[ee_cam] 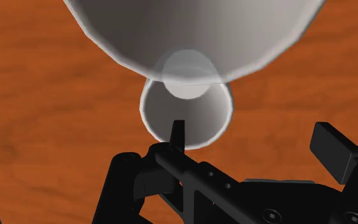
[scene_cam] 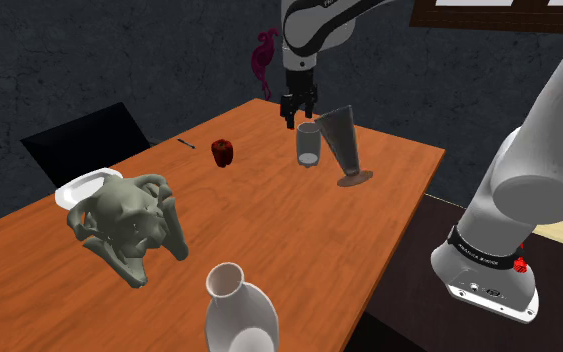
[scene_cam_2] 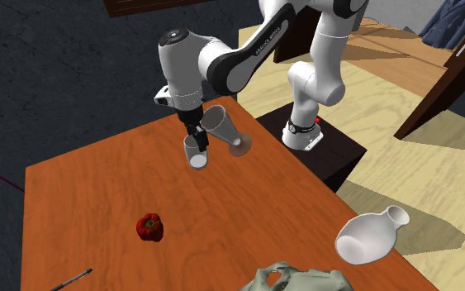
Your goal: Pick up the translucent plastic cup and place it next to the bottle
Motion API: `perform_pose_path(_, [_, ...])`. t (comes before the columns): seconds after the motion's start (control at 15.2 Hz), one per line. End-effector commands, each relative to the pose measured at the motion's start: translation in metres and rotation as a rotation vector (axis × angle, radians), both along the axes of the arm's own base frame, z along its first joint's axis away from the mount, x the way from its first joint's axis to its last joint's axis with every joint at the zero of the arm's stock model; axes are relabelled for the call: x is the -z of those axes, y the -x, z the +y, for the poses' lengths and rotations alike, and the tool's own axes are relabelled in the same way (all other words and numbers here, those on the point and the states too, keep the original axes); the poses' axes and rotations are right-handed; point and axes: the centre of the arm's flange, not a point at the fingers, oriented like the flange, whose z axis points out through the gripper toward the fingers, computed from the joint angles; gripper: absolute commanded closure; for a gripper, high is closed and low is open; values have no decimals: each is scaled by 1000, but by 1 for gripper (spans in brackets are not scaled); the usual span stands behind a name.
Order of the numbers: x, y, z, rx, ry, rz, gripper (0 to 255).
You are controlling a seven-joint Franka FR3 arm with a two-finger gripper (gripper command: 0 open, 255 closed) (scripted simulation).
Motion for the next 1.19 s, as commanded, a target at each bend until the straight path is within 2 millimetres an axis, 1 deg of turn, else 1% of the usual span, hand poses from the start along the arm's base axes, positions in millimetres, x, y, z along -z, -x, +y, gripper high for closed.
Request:
perform_pose_path(0.0, [24,-6,-8,5,-1,55,0])
perform_pose_path(0.53, [63,-3,-7,5,-1,55,0])
perform_pose_path(0.99, [63,-3,-7,5,-1,55,0])
perform_pose_path(1.06, [63,-3,-7,5,-1,55,255])
perform_pose_path(1.12, [63,-3,-7,5,-1,55,255])
